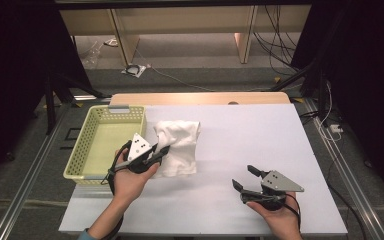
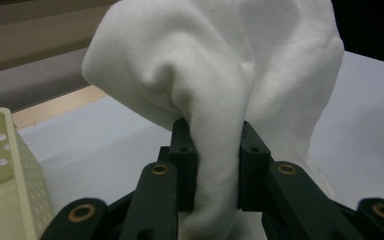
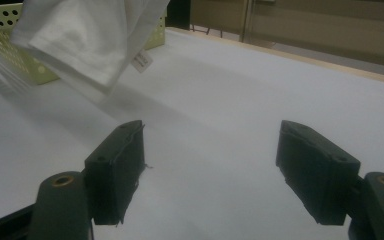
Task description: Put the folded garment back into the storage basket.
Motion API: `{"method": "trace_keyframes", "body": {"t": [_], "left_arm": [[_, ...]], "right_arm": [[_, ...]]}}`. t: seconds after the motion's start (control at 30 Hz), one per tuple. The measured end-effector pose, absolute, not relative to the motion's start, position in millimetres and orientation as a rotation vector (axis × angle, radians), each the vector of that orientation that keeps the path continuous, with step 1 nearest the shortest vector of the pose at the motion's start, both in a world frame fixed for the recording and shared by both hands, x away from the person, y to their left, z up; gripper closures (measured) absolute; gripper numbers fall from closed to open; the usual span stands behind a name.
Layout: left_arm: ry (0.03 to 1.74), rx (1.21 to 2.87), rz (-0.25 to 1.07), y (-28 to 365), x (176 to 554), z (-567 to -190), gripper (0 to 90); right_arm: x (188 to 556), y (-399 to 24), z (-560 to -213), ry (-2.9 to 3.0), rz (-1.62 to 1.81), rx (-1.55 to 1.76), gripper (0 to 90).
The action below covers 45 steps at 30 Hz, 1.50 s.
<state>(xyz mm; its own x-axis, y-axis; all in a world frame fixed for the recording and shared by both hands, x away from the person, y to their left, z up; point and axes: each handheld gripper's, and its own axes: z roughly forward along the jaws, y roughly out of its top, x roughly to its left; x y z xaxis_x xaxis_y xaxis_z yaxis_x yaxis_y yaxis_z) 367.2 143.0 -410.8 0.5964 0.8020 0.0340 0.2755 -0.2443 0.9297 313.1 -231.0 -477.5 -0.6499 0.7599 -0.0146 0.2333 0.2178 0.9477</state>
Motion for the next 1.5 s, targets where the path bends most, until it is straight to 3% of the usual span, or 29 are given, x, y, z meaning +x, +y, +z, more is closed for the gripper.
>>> {"method": "trace_keyframes", "body": {"t": [1.5], "left_arm": [[0.925, 1.741, 0.685, 167.3, 373.3, -395.6, 74.1]], "right_arm": [[313.4, -232.7, -477.3, 2.013, 1.421, 0.911, 27.9]]}}
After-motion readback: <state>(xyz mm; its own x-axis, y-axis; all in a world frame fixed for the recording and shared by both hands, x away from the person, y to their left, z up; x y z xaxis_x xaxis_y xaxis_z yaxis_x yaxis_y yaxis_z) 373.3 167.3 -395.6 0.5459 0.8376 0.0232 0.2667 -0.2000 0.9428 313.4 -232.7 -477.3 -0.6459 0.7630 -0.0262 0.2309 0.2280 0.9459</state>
